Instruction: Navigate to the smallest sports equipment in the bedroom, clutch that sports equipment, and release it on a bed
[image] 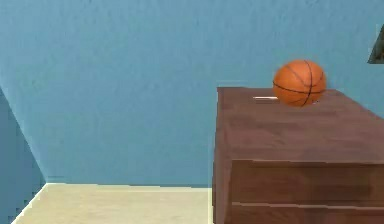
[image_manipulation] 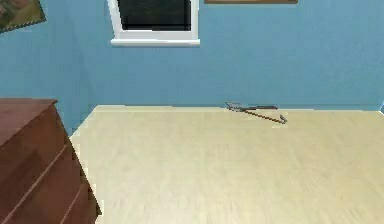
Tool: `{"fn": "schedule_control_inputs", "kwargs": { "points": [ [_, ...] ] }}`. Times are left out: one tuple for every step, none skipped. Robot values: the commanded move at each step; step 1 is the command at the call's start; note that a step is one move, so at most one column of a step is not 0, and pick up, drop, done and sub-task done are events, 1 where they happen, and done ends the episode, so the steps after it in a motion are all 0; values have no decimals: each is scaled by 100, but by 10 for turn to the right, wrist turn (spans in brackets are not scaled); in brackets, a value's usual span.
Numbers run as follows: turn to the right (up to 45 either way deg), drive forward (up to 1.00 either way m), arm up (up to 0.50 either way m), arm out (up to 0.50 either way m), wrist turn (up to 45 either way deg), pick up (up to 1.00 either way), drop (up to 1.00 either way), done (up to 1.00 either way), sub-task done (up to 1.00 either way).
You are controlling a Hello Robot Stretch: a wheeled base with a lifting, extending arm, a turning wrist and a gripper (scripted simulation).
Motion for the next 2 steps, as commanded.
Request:
{"fn": "schedule_control_inputs", "kwargs": {
  "points": [
    [-450, 0, 0, 0, 0, 0, 0, 0, 0],
    [-150, 0, 0, 0, 0, 0, 0, 0, 0]
  ]
}}
